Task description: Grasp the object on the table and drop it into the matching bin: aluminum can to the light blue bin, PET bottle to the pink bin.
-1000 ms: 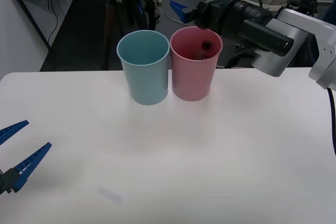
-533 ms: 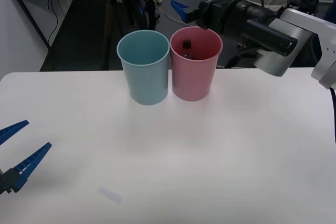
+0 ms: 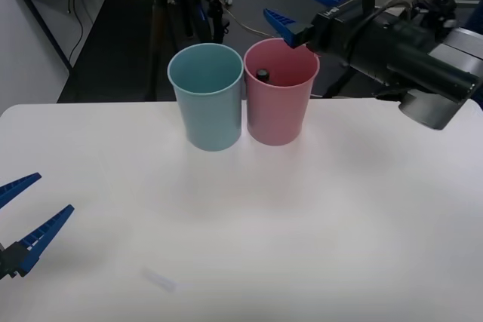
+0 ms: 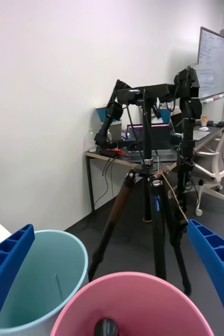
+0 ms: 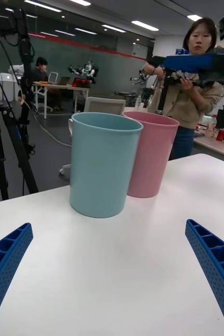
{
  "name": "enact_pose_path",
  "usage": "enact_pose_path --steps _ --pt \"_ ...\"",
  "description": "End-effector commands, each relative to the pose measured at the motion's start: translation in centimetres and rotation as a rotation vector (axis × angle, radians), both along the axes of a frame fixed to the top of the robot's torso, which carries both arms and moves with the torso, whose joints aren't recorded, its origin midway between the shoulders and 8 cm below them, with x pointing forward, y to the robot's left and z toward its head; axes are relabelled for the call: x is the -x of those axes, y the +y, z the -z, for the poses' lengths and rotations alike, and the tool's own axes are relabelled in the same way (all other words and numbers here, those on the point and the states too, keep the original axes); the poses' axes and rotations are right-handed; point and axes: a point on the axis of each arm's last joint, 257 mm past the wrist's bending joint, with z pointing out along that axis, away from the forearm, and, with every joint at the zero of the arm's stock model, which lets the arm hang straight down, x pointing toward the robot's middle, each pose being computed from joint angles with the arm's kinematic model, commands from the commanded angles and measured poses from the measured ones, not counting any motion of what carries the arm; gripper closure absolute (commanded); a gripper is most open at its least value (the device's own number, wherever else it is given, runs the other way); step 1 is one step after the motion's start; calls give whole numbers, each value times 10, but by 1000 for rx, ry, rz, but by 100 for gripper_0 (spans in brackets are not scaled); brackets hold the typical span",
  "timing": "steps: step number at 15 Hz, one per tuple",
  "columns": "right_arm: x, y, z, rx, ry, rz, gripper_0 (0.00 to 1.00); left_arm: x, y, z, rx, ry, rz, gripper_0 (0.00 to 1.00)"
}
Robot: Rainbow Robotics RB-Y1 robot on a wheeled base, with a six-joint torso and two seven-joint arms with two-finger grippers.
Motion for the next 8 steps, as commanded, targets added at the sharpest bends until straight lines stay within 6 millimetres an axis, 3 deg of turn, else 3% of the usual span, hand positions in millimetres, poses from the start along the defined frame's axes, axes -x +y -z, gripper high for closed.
enact_pose_path --steps 1,8 --pt "30 -17 -2 -9 -31 -29 0 0 0 0 0 0 0 0" --pt "84 -64 20 -33 -57 -37 0 0 0 0 0 0 0 0"
